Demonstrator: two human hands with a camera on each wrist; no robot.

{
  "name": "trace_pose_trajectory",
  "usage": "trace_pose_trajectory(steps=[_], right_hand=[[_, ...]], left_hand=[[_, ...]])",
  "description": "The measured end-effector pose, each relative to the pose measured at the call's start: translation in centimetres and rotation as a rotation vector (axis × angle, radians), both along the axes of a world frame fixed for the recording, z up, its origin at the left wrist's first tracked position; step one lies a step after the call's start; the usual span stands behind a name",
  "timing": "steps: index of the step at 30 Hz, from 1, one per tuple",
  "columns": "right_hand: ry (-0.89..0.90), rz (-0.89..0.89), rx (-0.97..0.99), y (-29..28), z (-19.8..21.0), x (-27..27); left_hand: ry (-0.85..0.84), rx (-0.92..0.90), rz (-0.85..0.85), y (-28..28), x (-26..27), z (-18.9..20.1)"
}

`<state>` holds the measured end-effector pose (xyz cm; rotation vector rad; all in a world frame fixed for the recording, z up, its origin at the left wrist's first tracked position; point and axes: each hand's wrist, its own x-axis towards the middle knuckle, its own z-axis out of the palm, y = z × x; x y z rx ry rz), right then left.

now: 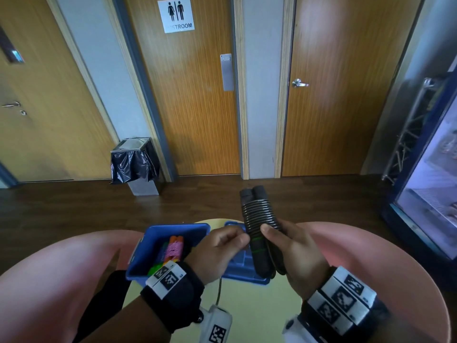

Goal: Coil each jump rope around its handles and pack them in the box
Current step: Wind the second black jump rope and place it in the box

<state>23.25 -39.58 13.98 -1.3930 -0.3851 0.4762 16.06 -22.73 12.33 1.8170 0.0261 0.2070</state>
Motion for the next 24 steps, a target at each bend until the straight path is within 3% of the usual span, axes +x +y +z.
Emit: trace_pose_trajectory(steps=[5, 8, 11, 15, 20, 22, 24], right_hand=[[0.263, 0.133, 0.234, 0.1, 1.4, -0.9], [0.449, 0.304, 0.365, 0.1, 2.6, -1.8], [0.542, 0.429, 0.367, 0.0, 3.6, -2.5], [0.47, 0.509, 0.204, 0.1, 3.9, -2.4], [0.423, 0.456, 0.208, 0.1, 4.0, -2.2], [0.275, 0.341, 0.126, 0.1, 3.5, -1.5], [-0.018, 0.21, -0.127, -0.2, 3.3, -1.2]], left_hand=[[-0.045, -0.19, 0.041, -0.7, -0.4, 0.8], [-0.051, -0.41, -0.013, -1.5, -0.5, 1.5], [-0.085, -0.48, -0.13, -1.7, -0.8, 2.5], [-0.137, -0.464, -0.185, -1.6, -1.3, 3.5], [-0.054, -0.383, -0.028, -1.0, -1.3, 3.1], [-0.019, -0.364, 0.003, -0.7, -1.0, 3.6], [-0.005, -0.21, 0.039, -0.2, -1.1, 4.3]])
